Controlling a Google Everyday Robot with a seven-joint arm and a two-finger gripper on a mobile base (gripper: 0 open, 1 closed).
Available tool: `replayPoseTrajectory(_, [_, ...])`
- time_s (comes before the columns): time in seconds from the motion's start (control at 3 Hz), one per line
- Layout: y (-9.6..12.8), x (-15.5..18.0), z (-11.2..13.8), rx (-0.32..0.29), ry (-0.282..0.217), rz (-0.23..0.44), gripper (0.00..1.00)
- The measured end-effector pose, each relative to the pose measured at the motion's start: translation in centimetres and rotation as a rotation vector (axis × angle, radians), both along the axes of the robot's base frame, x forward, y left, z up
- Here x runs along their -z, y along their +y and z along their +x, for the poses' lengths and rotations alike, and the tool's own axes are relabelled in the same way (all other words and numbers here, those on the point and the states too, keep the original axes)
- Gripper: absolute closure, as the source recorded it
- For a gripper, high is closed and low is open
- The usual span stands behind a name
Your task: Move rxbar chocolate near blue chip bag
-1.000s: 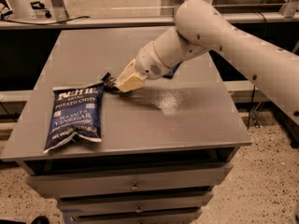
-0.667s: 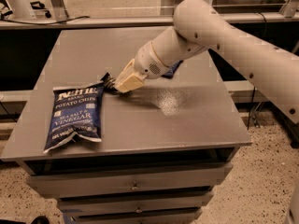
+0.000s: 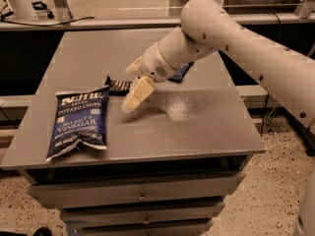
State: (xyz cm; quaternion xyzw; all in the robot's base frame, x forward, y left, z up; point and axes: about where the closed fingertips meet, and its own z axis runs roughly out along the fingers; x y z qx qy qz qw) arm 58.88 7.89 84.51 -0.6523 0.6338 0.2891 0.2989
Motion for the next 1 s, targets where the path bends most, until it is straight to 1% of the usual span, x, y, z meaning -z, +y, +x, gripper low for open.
replayPoseTrajectory(0.33, [0.0, -0.5, 0.2, 0.004, -0.025, 0.010, 0.00])
replayPoseTrajectory(0.67, [-0.7, -1.9, 1.0, 0.020, -0.115, 0.048, 0.00])
replayPoseTrajectory(1.0, [-2.9, -5.5, 1.9, 0.060, -0.300, 0.090, 0.00])
